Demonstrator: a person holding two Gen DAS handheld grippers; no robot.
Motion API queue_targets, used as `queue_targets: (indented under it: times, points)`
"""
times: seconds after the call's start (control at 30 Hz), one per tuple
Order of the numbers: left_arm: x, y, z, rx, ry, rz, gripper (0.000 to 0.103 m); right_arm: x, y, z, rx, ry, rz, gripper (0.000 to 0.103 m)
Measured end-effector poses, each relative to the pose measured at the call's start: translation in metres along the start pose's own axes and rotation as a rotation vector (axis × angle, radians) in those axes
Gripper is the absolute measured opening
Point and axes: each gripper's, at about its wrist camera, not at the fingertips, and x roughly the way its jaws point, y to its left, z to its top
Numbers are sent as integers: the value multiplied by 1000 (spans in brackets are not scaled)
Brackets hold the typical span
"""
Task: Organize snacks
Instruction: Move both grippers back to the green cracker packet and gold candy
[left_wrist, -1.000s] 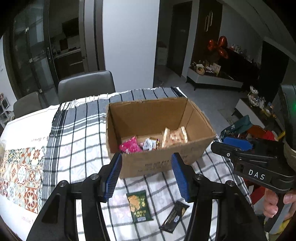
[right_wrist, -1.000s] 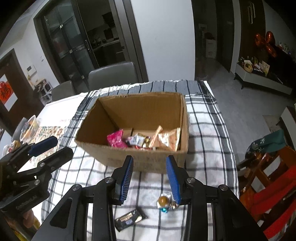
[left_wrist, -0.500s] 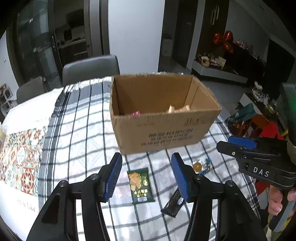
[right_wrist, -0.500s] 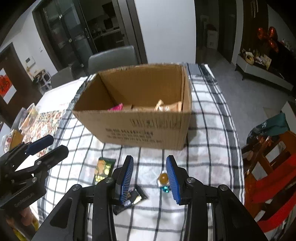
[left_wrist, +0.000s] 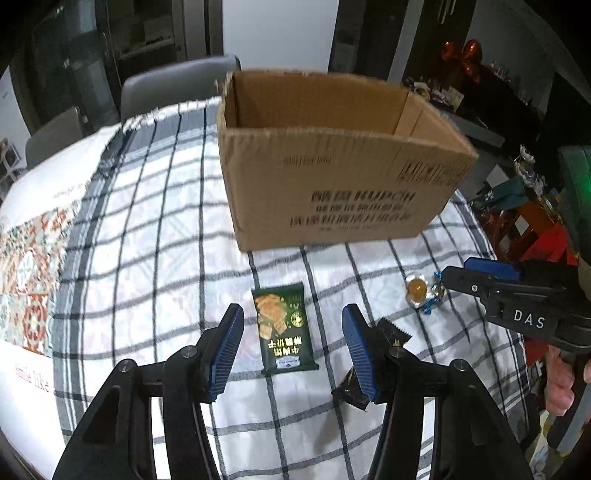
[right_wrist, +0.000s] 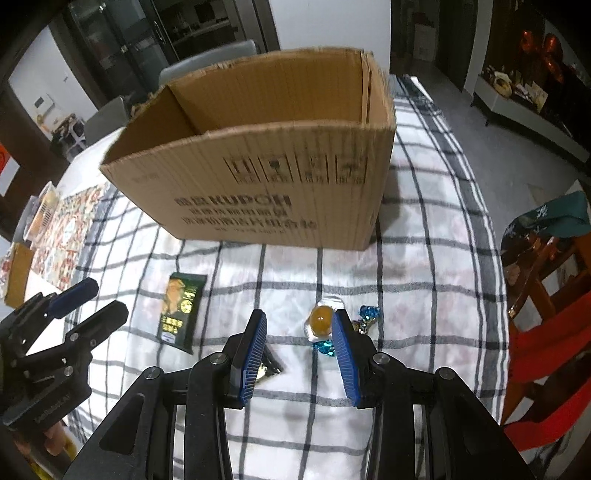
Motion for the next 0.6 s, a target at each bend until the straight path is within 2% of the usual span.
queue_targets:
  times: [0.23, 0.6]
  points:
    - [29, 5, -5, -15, 82, -15, 54, 22, -4, -3, 10, 54, -11, 38]
    - [61, 10, -8, -24, 154, -17, 55, 47, -12, 4, 17, 100, -47, 38]
